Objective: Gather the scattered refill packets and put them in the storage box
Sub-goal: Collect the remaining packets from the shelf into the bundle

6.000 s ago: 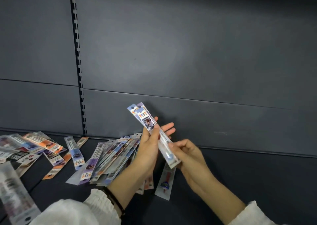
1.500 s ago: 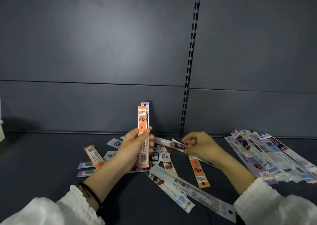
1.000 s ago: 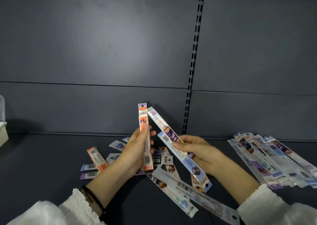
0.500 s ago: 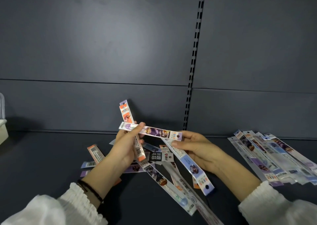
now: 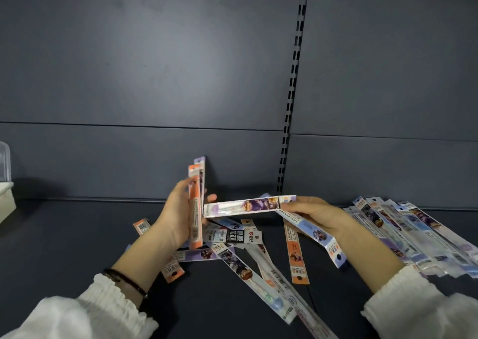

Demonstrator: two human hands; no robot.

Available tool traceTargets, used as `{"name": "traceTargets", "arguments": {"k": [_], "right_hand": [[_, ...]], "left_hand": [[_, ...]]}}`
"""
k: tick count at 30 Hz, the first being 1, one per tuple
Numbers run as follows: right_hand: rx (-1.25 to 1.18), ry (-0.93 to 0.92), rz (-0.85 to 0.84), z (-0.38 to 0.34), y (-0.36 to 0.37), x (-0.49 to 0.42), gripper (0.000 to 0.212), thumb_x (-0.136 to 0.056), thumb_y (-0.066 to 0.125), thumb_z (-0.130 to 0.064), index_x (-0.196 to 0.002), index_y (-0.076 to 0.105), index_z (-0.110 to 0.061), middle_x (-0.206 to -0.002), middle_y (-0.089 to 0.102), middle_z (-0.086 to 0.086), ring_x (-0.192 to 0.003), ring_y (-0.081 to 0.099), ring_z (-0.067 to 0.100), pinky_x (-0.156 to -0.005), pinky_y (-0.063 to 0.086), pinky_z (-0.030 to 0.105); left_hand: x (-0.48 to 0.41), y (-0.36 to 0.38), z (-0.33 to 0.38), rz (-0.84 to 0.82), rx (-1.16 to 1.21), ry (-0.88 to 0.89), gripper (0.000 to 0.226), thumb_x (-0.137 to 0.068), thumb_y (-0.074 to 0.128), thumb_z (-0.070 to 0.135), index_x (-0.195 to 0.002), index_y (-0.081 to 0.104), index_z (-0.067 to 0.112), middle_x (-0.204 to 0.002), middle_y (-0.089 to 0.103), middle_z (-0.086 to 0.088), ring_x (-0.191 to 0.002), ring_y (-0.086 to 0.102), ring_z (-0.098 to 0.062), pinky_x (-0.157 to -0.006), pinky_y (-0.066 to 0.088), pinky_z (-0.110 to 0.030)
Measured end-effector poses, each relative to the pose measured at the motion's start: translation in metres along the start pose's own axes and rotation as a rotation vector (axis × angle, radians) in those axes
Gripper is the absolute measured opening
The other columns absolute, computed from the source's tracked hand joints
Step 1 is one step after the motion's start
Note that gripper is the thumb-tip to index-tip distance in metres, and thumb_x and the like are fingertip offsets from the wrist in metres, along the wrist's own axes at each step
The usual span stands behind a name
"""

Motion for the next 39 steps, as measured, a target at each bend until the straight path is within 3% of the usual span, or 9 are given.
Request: {"name": "traceTargets", "arguments": {"k": [3, 5, 8, 12, 16, 19, 23, 27, 39], "right_hand": [[0.107, -0.059, -0.004, -0.002, 0.003, 0.002, 0.015, -0.081, 0.07, -0.01, -0.096, 0.072, -0.008, -0.081, 0.074, 0.007, -0.064, 0.067, 0.013, -0.062, 0.053, 0.022], [0.038, -0.118, 0.044, -0.003, 0.003, 0.001, 0.015, -0.081, 0.07, -0.008, -0.095, 0.073, -0.007, -0.088, 0.074, 0.011, -0.069, 0.068, 0.016, -0.065, 0.055, 0.025], [-0.16, -0.207, 0.129, -0.003, 0.008, 0.0, 0.018, -0.08, 0.071, -0.007, -0.098, 0.072, -0.003, -0.091, 0.073, 0.016, -0.074, 0.066, 0.023, -0.072, 0.054, 0.034], [-0.288, -0.309, 0.194, -0.004, 0.017, 0.003, 0.01, -0.083, 0.068, -0.004, -0.092, 0.071, -0.008, -0.078, 0.073, 0.008, -0.061, 0.066, 0.014, -0.056, 0.055, 0.025], [-0.468, -0.356, 0.259, -0.008, 0.01, 0.004, 0.028, -0.083, 0.066, 0.001, -0.104, 0.065, -0.017, -0.082, 0.074, 0.007, -0.068, 0.069, 0.016, -0.065, 0.059, 0.03], [-0.614, -0.318, 0.238, -0.007, 0.007, 0.003, 0.029, -0.088, 0.059, 0.003, -0.11, 0.059, -0.017, -0.086, 0.068, 0.008, -0.077, 0.065, 0.018, -0.074, 0.055, 0.032], [-0.739, -0.247, 0.169, -0.007, 0.012, 0.002, 0.017, -0.091, 0.054, 0.0, -0.098, 0.064, -0.012, -0.084, 0.063, 0.006, -0.081, 0.063, 0.017, -0.067, 0.059, 0.024], [-0.899, -0.233, 0.145, -0.007, 0.016, 0.005, 0.01, -0.087, 0.061, -0.001, -0.095, 0.061, -0.007, -0.076, 0.069, 0.008, -0.082, 0.068, 0.02, -0.069, 0.06, 0.028], [-0.51, -0.191, 0.014, 0.01, 0.057, 0.009, 0.029, -0.07, 0.073, -0.011, -0.098, 0.066, -0.009, -0.088, 0.076, 0.007, -0.086, 0.072, 0.019, -0.081, 0.056, 0.031]], "left_hand": [[0.005, 0.008, -0.002, -0.047, -0.572, -0.022, 0.042, -0.093, 0.044, 0.055, -0.104, 0.066, 0.021, -0.09, 0.068, -0.007, -0.066, 0.061, -0.018, -0.059, 0.044, -0.025], [0.011, 0.015, -0.006, -0.142, -0.684, -0.029, 0.043, -0.086, 0.052, 0.061, -0.099, 0.07, 0.024, -0.083, 0.072, -0.006, -0.062, 0.064, -0.016, -0.055, 0.045, -0.024], [0.02, 0.027, -0.009, -0.322, -0.731, 0.031, 0.039, -0.083, 0.064, 0.051, -0.107, 0.066, 0.02, -0.078, 0.073, -0.003, -0.058, 0.06, -0.014, -0.046, 0.041, -0.023], [0.027, 0.038, -0.015, -0.365, -0.675, 0.053, 0.025, -0.087, 0.066, 0.032, -0.102, 0.062, 0.013, -0.074, 0.072, -0.007, -0.057, 0.065, -0.017, -0.045, 0.046, -0.024], [0.024, 0.037, -0.013, -0.333, -0.477, 0.063, 0.018, -0.092, 0.057, 0.025, -0.104, 0.058, 0.011, -0.093, 0.076, -0.014, -0.088, 0.073, -0.024, -0.082, 0.054, -0.034], [0.021, 0.035, -0.012, -0.312, -0.349, 0.11, 0.02, -0.094, 0.055, 0.021, -0.113, 0.056, 0.013, -0.104, 0.074, -0.014, -0.099, 0.071, -0.024, -0.091, 0.05, -0.037], [0.02, 0.039, -0.016, -0.308, -0.226, 0.136, 0.016, -0.096, 0.052, 0.016, -0.109, 0.053, 0.007, -0.093, 0.075, -0.014, -0.078, 0.074, -0.023, -0.07, 0.059, -0.03], [0.018, 0.036, -0.019, -0.266, -0.236, 0.185, 0.029, -0.097, 0.051, 0.021, -0.121, 0.054, 0.006, -0.065, 0.064, -0.003, -0.045, 0.05, -0.009, -0.046, 0.044, -0.021], [0.016, 0.045, -0.028, -0.26, -0.127, 0.2, 0.063, -0.074, 0.062, 0.048, -0.121, 0.054, 0.006, -0.055, 0.04, 0.008, -0.044, 0.032, -0.004, -0.044, 0.03, -0.017]]}}
Point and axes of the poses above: each hand's wrist, its own x-axis away from the middle knuckle, its own y-axis out of the palm, z = x × y, the point moved 2 cm from there along -x, towards the middle knuckle
